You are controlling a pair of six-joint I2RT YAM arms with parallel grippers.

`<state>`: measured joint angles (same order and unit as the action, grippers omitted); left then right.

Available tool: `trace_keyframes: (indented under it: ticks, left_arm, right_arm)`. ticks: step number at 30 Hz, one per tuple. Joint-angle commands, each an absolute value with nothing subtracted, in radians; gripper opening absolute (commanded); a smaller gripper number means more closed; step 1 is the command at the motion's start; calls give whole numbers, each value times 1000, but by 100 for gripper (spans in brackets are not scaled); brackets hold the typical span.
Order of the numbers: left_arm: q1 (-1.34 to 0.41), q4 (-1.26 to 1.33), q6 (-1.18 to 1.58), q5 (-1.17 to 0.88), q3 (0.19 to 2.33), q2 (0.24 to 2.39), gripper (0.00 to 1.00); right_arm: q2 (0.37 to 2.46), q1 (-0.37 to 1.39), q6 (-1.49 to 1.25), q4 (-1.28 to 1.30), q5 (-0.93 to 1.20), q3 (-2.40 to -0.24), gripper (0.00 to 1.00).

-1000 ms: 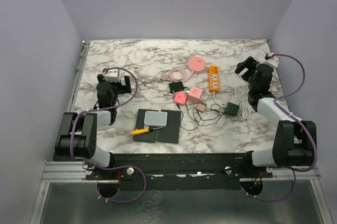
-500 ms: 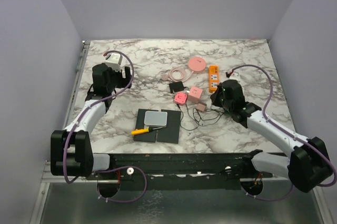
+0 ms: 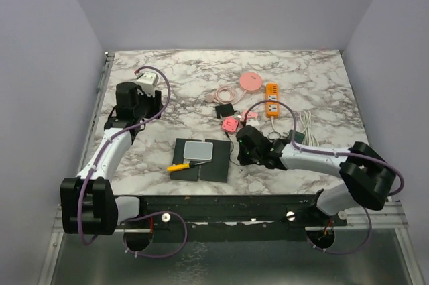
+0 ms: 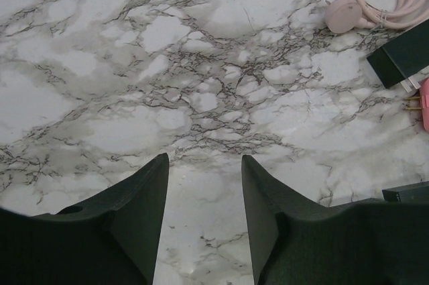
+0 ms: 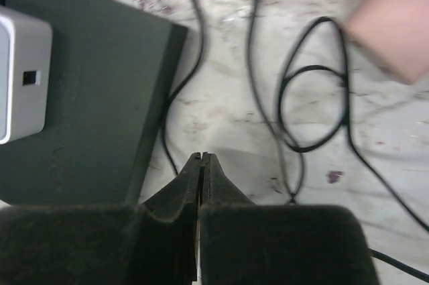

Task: Insert the plug

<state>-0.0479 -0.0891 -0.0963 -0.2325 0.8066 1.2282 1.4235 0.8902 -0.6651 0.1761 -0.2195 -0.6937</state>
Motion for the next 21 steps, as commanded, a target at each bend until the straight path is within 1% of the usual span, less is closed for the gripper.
trace_keyframes:
  ticks: [1, 4, 13, 18, 21]
  left_arm:
    - [-46, -175, -140, -255, 844, 1191, 47]
    - [-45, -193, -154, -257, 850, 1184, 45]
    - [-46, -205, -186, -251, 848, 1186, 44]
    - [-46, -215, -188, -257, 858, 1184, 43]
    - [-46, -224, -190, -257, 868, 1186, 43]
  right_arm:
    - [1516, 978, -659, 159, -244, -775, 1]
    - [1558, 998, -658, 158, -251, -786, 0]
    - [1631, 1014, -661, 136, -243, -808, 1]
    - [1637, 1014, -599, 213, -311, -890, 0]
    - [1635, 1014, -572, 305, -372, -944, 1]
